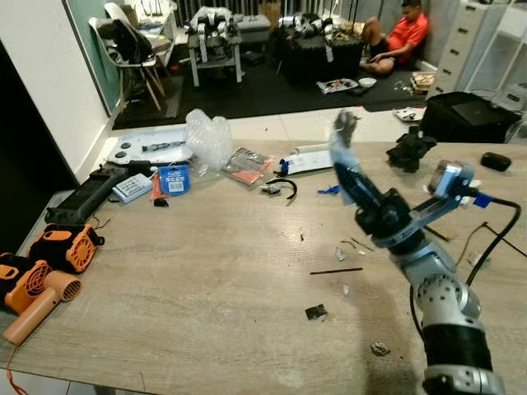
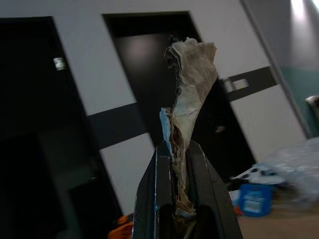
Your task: Picking trash to rubbish bin
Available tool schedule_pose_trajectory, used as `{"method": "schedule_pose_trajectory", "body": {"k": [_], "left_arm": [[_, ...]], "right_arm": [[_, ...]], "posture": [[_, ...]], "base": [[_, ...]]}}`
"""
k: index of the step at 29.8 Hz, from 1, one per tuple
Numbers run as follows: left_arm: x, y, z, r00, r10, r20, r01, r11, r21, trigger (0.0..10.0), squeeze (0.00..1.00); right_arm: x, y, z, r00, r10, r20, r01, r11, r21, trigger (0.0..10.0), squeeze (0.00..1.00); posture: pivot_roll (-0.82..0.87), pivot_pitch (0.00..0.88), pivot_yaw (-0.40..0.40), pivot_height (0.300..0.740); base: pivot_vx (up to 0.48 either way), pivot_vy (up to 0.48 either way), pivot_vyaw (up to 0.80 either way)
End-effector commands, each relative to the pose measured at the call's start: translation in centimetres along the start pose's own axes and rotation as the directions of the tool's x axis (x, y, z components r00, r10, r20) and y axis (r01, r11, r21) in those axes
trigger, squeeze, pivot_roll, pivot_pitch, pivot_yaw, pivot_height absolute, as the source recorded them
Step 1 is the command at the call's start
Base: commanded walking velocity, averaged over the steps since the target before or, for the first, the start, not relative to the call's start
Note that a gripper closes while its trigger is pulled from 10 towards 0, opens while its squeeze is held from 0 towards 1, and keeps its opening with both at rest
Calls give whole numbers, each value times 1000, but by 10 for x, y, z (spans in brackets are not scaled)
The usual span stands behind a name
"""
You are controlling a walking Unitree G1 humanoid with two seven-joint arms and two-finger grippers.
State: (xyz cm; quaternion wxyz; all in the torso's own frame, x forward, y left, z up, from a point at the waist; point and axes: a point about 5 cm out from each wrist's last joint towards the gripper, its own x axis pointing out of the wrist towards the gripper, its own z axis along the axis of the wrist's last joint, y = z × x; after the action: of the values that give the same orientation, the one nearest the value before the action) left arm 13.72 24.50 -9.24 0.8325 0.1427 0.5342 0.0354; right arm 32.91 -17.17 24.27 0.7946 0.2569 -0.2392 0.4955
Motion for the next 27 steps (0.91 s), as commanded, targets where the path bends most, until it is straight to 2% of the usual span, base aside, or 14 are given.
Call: {"method": "schedule_pose_trajectory", "body": {"k": [1,3,11,17,20,27], "left_arm": [[-2,3,-15,998,13,-57,-13,1000,3,10000,0],[-2,3,-17,998,13,-64,-13,1000,12,10000,0],[-3,0,-21,997,7,-81,-4,999,39,10000,0],[-2,-1,-19,997,2,-77,2,999,51,10000,0],[-2,-2,-16,998,-2,-70,6,998,61,10000,0],[-2,-3,-16,998,-3,-69,9,997,73,10000,0]], "right_arm": [[4,6,-11,999,25,-40,-24,1000,19,10000,0],[4,11,-23,996,28,-82,-25,999,42,10000,0],[2,29,-45,984,80,-161,-62,991,118,10000,0],[3,31,-53,980,85,-180,-61,989,135,10000,0],[4,31,-71,969,58,-241,-23,989,145,10000,0],[-1,34,-85,952,53,-300,-2,986,169,10000,0]], "posture": [[-80,84,91,740],[-85,83,91,740],[-97,81,89,740],[-98,76,88,740],[-95,74,85,740],[-94,72,84,740]], "base": [[-277,0,0],[-298,0,0],[-317,0,0],[-332,0,0],[-339,0,0],[-338,0,0]]}}
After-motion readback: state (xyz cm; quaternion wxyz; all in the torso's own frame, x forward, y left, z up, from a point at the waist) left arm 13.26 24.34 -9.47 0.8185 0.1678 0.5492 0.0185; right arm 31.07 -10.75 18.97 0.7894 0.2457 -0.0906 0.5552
